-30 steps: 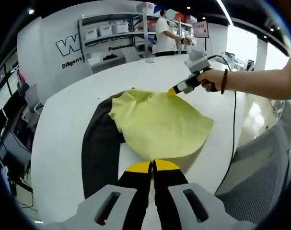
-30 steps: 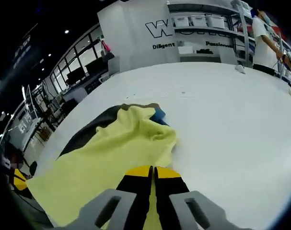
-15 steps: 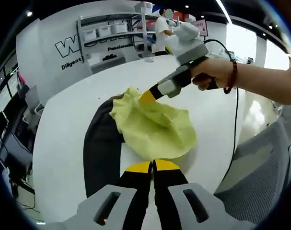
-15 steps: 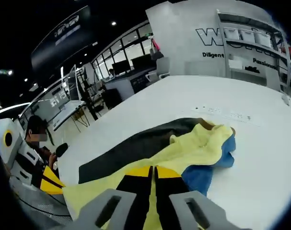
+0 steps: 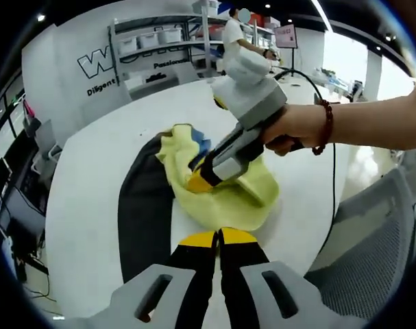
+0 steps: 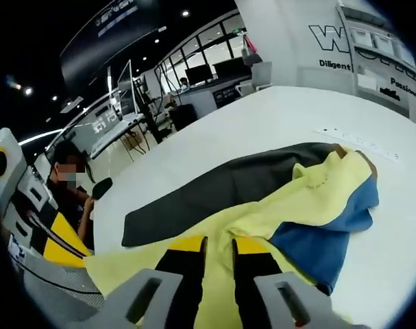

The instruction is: Fold the garment on the visible template until the final outline fits inside the template.

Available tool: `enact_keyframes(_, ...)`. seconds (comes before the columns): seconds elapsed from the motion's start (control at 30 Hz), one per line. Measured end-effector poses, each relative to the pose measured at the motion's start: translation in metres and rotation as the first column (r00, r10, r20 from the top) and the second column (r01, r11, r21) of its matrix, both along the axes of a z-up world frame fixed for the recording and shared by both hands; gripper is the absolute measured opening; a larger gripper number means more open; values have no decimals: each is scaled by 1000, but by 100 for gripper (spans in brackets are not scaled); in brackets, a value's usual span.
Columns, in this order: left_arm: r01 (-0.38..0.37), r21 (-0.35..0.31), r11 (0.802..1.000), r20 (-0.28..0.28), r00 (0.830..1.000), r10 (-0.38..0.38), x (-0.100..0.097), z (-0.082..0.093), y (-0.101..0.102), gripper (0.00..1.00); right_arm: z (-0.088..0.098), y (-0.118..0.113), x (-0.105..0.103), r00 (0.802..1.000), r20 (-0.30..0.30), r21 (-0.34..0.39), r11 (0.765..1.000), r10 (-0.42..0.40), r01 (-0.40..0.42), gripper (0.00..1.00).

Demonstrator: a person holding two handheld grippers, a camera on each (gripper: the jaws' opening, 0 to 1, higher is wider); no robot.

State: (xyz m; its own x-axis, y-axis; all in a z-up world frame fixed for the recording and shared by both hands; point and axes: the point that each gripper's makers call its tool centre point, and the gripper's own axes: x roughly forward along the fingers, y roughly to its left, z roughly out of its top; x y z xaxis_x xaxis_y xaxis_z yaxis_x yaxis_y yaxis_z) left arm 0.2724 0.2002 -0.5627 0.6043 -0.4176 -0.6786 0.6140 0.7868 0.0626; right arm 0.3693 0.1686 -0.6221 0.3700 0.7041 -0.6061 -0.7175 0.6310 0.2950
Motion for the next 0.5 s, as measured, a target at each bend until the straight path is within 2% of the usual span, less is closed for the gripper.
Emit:
enact_keyframes(0.1,-4,-1,1000,-4,1000,4,1,-1,1,3,1,-4,-1,1000,-2,-1,1000,4,-4,29)
enact_keyframes(0.17,-10,7,1000,-9,1000,10,1,-3,4,3,17,-18,3,1000,20,21,1000,-9,9,35)
enact_keyframes(0.23,-15,7,1000,-12,1000,15,1,-4,6,3,29,-34,13,997,54,40,997,-62,60,32)
enact_keyframes(0.3,-16,11,1000,-13,1000,16,1,-5,6,3,32,-46,22,992,88,31,996,-87,84,31)
enact_keyframes(0.33,-18,16,1000,-13,1000,18,1,-6,7,3,31,-61,29,988,103,3,993,-118,118,31)
enact_keyframes(0.5,-22,19,1000,-10,1000,23,2,-5,8,3,17,-91,41,980,106,-36,985,-166,170,33)
